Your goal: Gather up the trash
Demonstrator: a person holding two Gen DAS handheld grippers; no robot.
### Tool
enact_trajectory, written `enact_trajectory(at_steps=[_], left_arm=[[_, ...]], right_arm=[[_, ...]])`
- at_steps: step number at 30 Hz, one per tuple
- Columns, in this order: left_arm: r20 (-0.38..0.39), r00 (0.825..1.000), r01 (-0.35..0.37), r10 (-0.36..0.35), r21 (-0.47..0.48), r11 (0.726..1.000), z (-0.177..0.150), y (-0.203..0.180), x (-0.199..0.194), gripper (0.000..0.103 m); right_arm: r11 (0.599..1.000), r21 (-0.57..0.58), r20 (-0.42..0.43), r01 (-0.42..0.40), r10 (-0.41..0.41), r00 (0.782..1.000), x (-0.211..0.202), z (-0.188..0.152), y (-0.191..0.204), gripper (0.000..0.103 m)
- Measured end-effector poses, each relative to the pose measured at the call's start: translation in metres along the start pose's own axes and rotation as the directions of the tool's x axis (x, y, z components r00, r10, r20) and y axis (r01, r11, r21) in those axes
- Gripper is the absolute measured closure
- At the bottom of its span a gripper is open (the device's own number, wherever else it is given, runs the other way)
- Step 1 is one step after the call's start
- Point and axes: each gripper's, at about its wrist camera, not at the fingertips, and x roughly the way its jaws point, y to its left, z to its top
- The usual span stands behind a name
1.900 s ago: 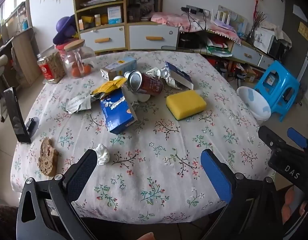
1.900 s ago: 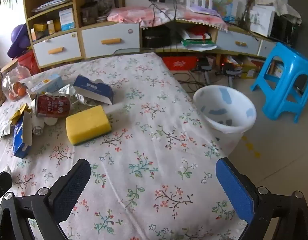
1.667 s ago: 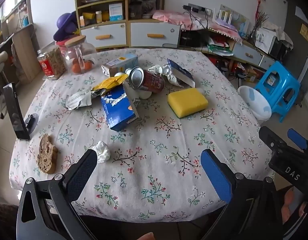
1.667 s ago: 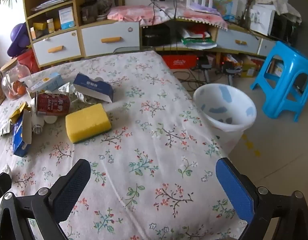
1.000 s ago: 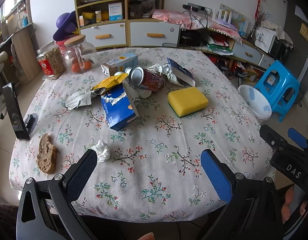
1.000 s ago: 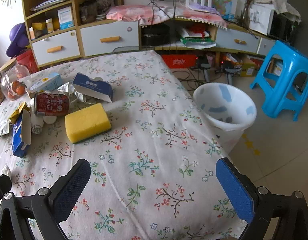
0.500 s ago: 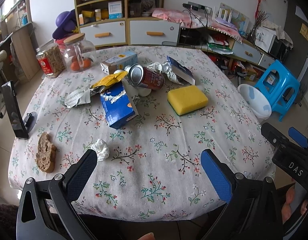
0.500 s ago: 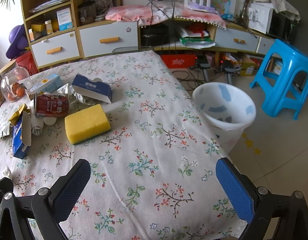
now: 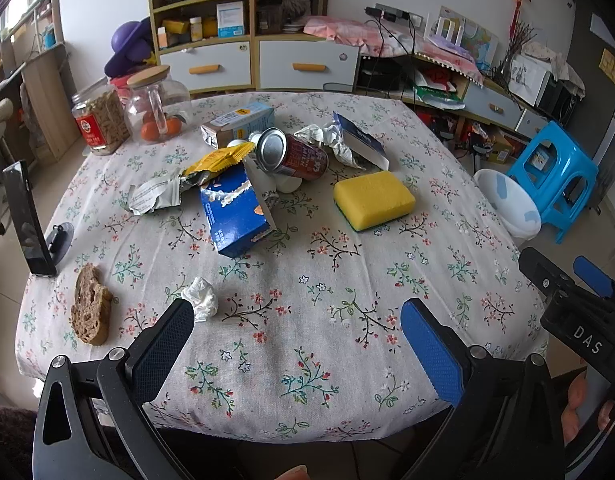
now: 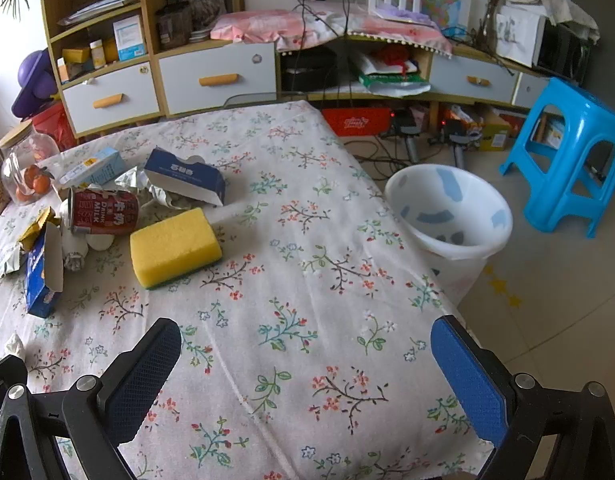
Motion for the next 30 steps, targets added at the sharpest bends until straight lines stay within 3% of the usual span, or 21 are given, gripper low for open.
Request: enact_trajectory(at_steps=[30], left_arm=[[-0.002,1.000,-0.010,0.009,-0.031,0.999,0.006,0.010,0.002,0.000]], right_arm=[[1.000,0.025,0.008,-0.014,0.014,1.000,-0.004,0.003,-0.001,0.001]])
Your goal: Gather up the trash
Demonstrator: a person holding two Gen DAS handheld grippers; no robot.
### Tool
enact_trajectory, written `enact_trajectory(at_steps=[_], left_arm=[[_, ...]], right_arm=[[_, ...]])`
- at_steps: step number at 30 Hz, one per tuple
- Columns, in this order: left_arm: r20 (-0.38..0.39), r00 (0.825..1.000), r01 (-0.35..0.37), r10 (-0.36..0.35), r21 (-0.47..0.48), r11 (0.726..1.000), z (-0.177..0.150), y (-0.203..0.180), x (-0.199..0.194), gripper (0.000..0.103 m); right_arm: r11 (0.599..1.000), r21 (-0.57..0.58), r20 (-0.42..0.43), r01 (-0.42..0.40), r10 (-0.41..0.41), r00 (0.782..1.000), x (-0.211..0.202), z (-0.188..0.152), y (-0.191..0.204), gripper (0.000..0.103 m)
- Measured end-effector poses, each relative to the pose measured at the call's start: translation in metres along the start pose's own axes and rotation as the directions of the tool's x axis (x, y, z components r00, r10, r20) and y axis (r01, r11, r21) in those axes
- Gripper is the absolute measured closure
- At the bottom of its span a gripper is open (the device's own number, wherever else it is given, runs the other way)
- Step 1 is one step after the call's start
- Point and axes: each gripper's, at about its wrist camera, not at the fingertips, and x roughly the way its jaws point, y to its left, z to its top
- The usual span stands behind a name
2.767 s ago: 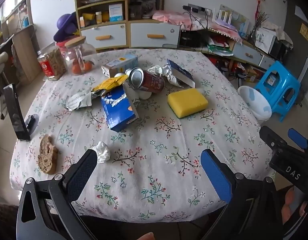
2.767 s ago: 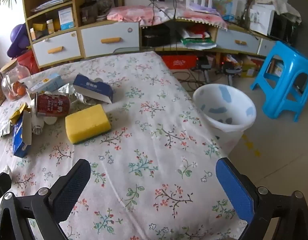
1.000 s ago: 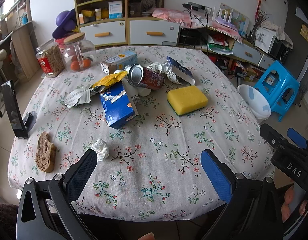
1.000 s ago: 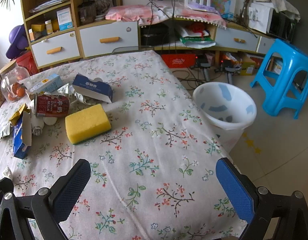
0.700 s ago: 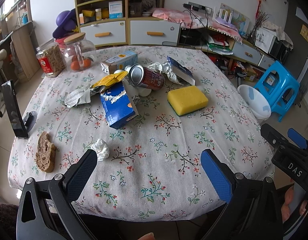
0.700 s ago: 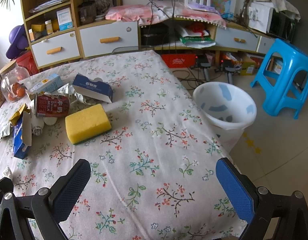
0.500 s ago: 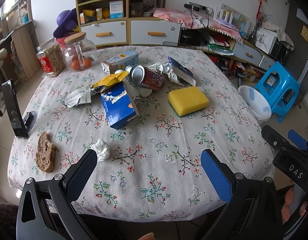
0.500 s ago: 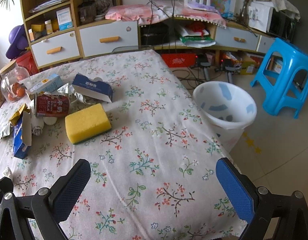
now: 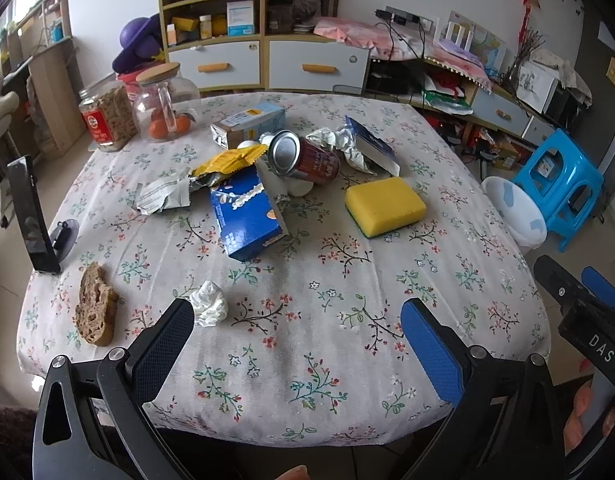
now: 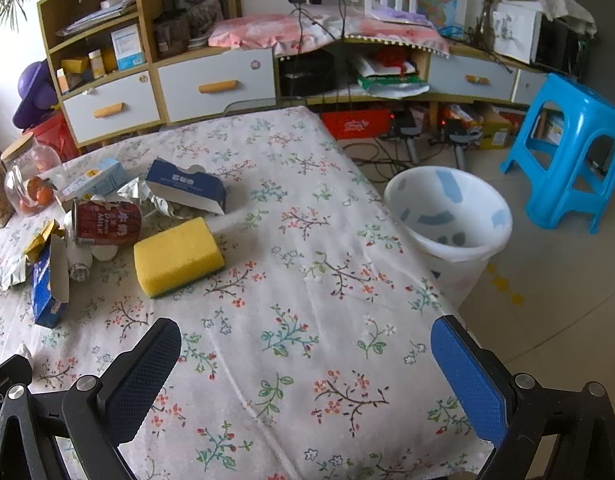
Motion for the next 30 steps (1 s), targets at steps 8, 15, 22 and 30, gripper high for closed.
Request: enact_trajectory(at_steps=[8,15,22,30], left_arm=[[-0.008,1.000,0.005,-0.005,-0.011,1.000,0.0010,0.0031,0.0008,0.000],[-0.007,1.000,0.004,-0.004,-0.009,1.000,0.0013,0.0023,0.0011,0.000],[-0.011,1.000,0.005,-0.005,-0.013,1.000,0.0018,0.0024,0.0013,0.000],[-0.007,1.000,-0.001,0.001,-0.012,1.000,0.0031,0.0030,0.0021,0.000]], right_arm=[[1.000,0.003,-0.011,0.000,0.000,1.000,0.0015,-0.0018,-0.0006,0.001],[1.000,0.003,-0.014,-0.003,0.003,1.000,0.0029,-0.0019,-0.0007,0.001],[1.000,0.004,-0.018,-0.012,0.012,1.000,0.0017,-0.0028,-0.0005,0.001],[1.000,0.010,-0.024,-0.015,0.015,1.000,0.0024,-0.0024,-0.0009,0.001]])
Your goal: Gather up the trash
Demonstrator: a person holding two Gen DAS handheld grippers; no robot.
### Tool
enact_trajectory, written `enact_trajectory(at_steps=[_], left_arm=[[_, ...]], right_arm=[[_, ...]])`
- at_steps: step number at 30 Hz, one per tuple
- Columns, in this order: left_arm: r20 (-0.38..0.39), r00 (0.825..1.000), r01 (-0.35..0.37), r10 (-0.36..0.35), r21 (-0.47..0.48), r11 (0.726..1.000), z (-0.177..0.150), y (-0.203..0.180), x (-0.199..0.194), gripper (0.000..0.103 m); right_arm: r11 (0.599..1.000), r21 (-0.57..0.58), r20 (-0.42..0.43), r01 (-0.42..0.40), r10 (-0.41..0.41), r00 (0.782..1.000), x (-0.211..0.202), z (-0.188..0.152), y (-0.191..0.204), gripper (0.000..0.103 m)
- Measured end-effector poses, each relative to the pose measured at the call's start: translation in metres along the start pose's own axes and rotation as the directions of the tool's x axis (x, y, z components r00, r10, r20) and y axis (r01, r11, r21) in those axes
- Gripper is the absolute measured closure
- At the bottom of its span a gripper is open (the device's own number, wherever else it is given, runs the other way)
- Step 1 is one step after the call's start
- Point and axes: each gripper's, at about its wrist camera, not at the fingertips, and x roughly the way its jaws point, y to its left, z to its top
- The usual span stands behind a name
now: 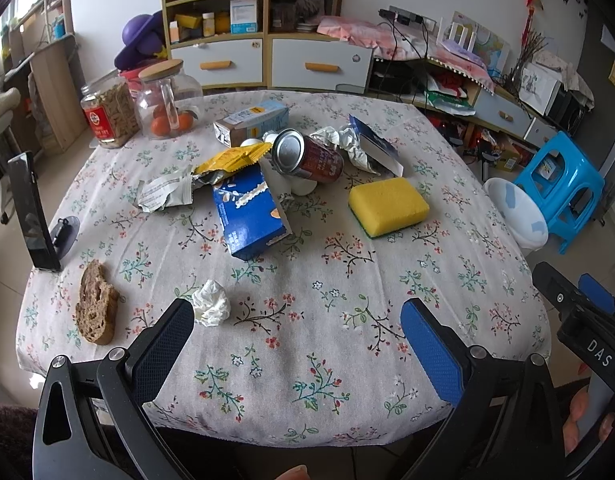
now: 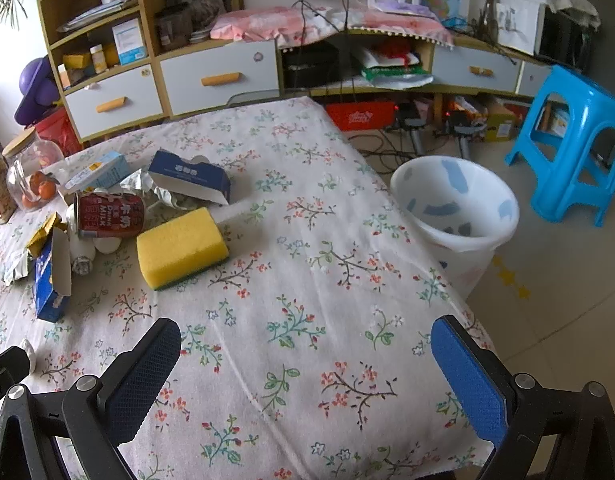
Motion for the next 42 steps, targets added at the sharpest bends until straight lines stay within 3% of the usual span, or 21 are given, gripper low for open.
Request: enact_trajectory(at_steps=[14,23,30,35,37,40,42], left_arm=[[0.005,1.000,-0.002,0.002,0.016,1.000,0.021,0.010,0.000,0.000],[0.020,0.998,-0.065,0.065,0.010,0.998,0.065,0.033,0.004,0.000],[-0.087,0.995,-0.043,0.044,0.022,0.999,0.109,0.055,0.034,0.000],[-0.090,0.995,-0.050,0.049,-0.013,0.999,0.117,0.080,0.064,0.000],[-0.135,0.990,-0.045,0.041,-0.025,0.999,0.119,0.095,0.079,0.000],[-0.158,0.985,-0.073,0.063,-0.062,0.995,0.125,0.112,0.093,0.000],[-0.179,0.982,-0.082,0.063,-0.104,0.991,0.129,0.124,0.103,0.000]], right_arm=[[1.000,0.012,-0.047,-0.001,0.001,0.999,0.007,0.015,0.004,0.001],[0.994,-0.053,-0.148,-0.100,0.091,0.985,0.021,0.053,0.023,0.001],[0.984,-0.093,-0.217,-0.155,0.131,0.967,0.043,0.093,0.044,0.001],[0.979,-0.104,-0.225,-0.175,0.148,0.963,0.066,0.106,0.054,0.001],[0.977,-0.082,-0.244,-0.196,0.171,0.955,0.080,0.104,0.053,0.001],[0.971,-0.065,-0.336,-0.230,0.195,0.921,0.106,0.099,0.055,0.001],[0.968,-0.084,-0.357,-0.235,0.191,0.914,0.120,0.100,0.061,0.001]])
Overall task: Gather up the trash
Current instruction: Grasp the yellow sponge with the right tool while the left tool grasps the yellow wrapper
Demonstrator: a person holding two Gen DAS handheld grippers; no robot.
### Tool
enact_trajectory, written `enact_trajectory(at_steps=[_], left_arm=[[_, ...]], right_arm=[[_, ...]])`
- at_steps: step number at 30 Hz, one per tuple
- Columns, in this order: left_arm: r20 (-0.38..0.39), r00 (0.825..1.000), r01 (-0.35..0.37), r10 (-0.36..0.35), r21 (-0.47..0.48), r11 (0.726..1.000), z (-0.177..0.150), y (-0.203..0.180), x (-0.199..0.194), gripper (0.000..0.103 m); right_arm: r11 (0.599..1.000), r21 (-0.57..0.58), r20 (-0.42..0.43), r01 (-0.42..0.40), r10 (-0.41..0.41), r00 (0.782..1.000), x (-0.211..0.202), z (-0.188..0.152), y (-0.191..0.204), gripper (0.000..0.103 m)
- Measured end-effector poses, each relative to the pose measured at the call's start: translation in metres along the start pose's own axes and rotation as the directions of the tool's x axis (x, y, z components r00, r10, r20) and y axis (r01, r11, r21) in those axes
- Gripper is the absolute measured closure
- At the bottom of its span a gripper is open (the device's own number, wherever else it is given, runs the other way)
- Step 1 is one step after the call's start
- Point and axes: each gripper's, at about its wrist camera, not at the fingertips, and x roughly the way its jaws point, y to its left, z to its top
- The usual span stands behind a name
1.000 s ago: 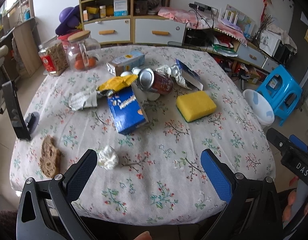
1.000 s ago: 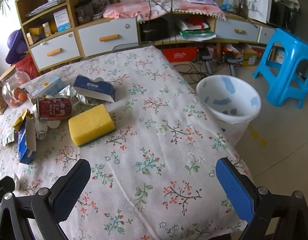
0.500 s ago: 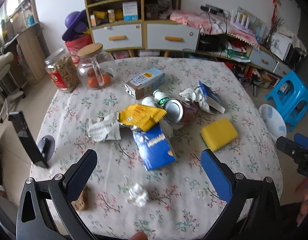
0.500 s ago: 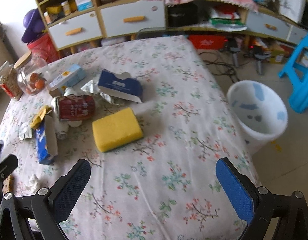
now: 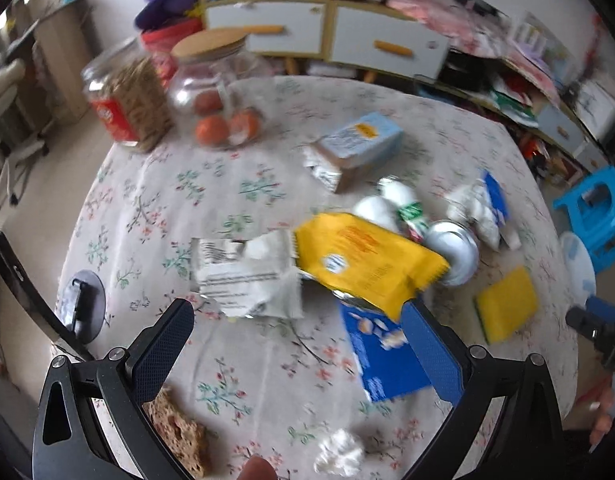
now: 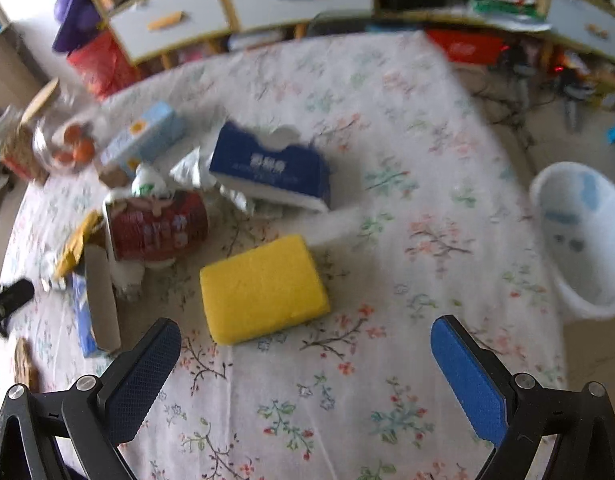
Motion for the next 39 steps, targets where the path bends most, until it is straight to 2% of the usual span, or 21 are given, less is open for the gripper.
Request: enact_trajectory(at_steps=[4,7,12,15,19,23,27,35,39], left_arm=[[-0.050,0.998,-0.030,0.027,-0.059,0.998,0.010,0.017,0.020,0.000],[-0.077,0.996,-0.052,0.048,-0.049,0.997,0.015,0.021,0.035,0.000],[-0.123,0.989,-0.083,0.078,-0.042,0.996,0.017,0.029,0.057,0.001],[-0.148,0.985,-0.097,0.089,-0.051,0.994,0.017,0.038,0.071,0.005],[-0.192,0.979,-0.080,0.060,-0.095,0.992,0.014,0.053,0.091,0.014],[-0.172,0.983,-0.084,0.068,-0.086,0.993,0.012,0.058,0.094,0.017],[-0.159,0.983,-0.099,0.089,-0.057,0.993,0.009,0.056,0.092,0.027],[-0.136,0.988,-0.076,0.067,-0.066,0.995,0.004,0.058,0.080,0.040],[-0.117,0.992,-0.065,0.057,-0.066,0.996,0.000,0.059,0.069,0.049]], right_arm=[[0.999,-0.003,-0.039,-0.033,0.033,0.999,0.017,0.007,0.003,0.001],[0.998,0.009,-0.089,-0.059,0.060,0.994,0.032,0.009,0.007,0.001],[0.998,0.008,-0.119,-0.066,0.066,0.991,0.043,0.012,0.013,0.001],[0.997,0.018,-0.135,-0.073,0.075,0.988,0.047,0.013,0.014,0.001],[0.998,0.016,-0.149,-0.064,0.066,0.987,0.055,0.014,0.017,0.001],[0.998,0.027,-0.168,-0.055,0.059,0.984,0.063,0.014,0.016,0.001],[0.998,0.043,-0.182,-0.055,0.062,0.981,0.069,0.016,0.016,0.001],[0.995,0.079,-0.201,-0.063,0.078,0.976,0.080,0.019,0.015,0.001],[0.995,0.083,-0.212,-0.060,0.077,0.974,0.086,0.017,0.016,0.007]])
